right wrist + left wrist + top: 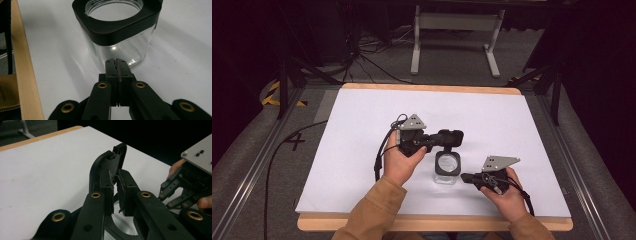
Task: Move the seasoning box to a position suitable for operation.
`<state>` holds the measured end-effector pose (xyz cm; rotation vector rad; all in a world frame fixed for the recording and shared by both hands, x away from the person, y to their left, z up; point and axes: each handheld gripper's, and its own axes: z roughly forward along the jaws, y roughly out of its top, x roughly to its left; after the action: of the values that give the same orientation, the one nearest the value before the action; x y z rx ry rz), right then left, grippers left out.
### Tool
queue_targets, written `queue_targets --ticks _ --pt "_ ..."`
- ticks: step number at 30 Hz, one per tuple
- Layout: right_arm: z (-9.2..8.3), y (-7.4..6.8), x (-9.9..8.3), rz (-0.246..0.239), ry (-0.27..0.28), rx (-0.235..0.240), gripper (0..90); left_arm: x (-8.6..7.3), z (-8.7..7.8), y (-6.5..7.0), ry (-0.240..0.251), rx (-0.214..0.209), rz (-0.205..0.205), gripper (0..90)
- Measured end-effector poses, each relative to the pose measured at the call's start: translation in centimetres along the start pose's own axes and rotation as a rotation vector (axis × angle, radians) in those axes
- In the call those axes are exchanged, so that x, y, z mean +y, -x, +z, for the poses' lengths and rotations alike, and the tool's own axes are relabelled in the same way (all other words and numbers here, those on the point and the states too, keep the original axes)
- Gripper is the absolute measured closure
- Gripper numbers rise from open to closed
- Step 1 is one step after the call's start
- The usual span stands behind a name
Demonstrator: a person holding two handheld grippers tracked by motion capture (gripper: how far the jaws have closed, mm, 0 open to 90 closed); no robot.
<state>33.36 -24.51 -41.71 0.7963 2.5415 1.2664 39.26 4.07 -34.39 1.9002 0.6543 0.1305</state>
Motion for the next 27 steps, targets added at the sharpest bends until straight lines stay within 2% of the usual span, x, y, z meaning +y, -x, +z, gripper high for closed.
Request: queue_targets --ticks 6,10,12,17,20,23,24,27 --pt "-1.3 0.6 0.3 -0.006 0.006 -0.015 90.0 0.1 -2.4 0.8 -0.031 0.017 0.021 79.6" --pt "-2.5 1.3 0.7 -0.005 0.023 -0.032 89.9 0.1 -4.6 1.6 -0.048 0.033 0.043 76.9" --pt "-3.2 1.8 1.0 0.006 0.030 -0.038 89.0 -0.1 -5.7 1.7 -0.062 0.047 0.047 74.9" --pt "-4.2 2.6 1.5 0.012 0.033 -0.051 87.3 -0.8 -7.0 1.3 -0.101 0.086 0.058 70.8" --pt "-4.8 3.3 1.9 0.018 0.038 -0.068 86.0 -1.7 -8.1 0.5 -0.136 0.117 0.041 68.3" --pt "-4.9 3.6 2.1 0.017 0.036 -0.077 85.5 -2.3 -8.7 0.1 -0.138 0.126 0.017 65.7" --pt "-4.9 3.7 2.2 0.022 0.037 -0.080 85.3 -2.6 -9.1 -0.2 -0.145 0.131 0.023 64.3" --pt "-5.0 4.1 2.3 0.025 0.032 -0.080 84.2 -3.5 -9.8 -1.1 -0.163 0.141 -0.018 62.8"
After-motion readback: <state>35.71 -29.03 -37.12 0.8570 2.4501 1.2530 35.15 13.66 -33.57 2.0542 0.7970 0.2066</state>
